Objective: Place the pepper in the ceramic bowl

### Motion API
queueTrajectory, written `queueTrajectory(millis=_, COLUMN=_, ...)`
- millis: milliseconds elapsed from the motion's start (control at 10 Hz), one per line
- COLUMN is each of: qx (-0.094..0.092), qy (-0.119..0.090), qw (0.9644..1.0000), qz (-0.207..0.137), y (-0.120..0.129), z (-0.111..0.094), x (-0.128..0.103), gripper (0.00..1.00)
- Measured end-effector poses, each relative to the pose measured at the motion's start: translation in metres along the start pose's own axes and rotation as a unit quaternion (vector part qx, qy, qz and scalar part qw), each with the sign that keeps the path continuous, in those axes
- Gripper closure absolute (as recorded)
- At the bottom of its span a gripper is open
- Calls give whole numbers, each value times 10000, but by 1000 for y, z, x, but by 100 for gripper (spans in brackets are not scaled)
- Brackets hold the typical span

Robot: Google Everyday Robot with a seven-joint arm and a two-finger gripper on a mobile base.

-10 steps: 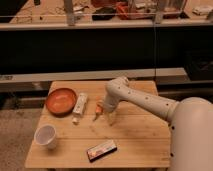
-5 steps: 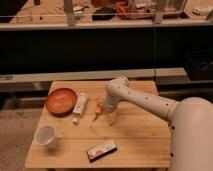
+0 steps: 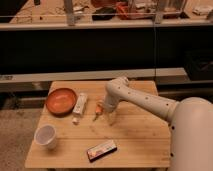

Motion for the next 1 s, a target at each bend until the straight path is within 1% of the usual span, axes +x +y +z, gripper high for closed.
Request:
queueTrajectory(millis=100, qx=3, qy=-1, qw=10000, qz=2, y=0, z=0, x=0, gripper=41)
queueTrajectory(millis=300, qx=11, qy=-6, qw=10000, qz=3, y=-1, z=-1, x=-1, gripper=57)
queueTrajectory(millis=400, qx=39, qy=-8, qw=10000, qz=15, y=-4, z=-5, x=0, gripper=69)
queueTrajectory(millis=500, qx=35, qy=16, qw=10000, qz=-5, y=-3, z=-6, x=1, gripper=76)
queueTrajectory(millis=600, qx=39, qy=11, qw=10000, qz=0, y=-3, z=-8, x=1, gripper=79)
queueTrajectory(millis=700, qx=28, qy=4, qw=10000, qz=-2, y=-3, z=-8, x=0, gripper=77)
queueTrajectory(millis=800, qx=12, qy=-1, qw=10000, qz=-3, y=-1, z=-9, x=-1, gripper=68)
queueTrajectory(millis=900, qx=7, qy=-1, qw=10000, qz=-4, y=-1, z=-10, x=-1, gripper=57)
queueTrajectory(millis=1000, qx=4, qy=-3, qw=10000, qz=-3, y=-1, z=-10, x=-1, gripper=48)
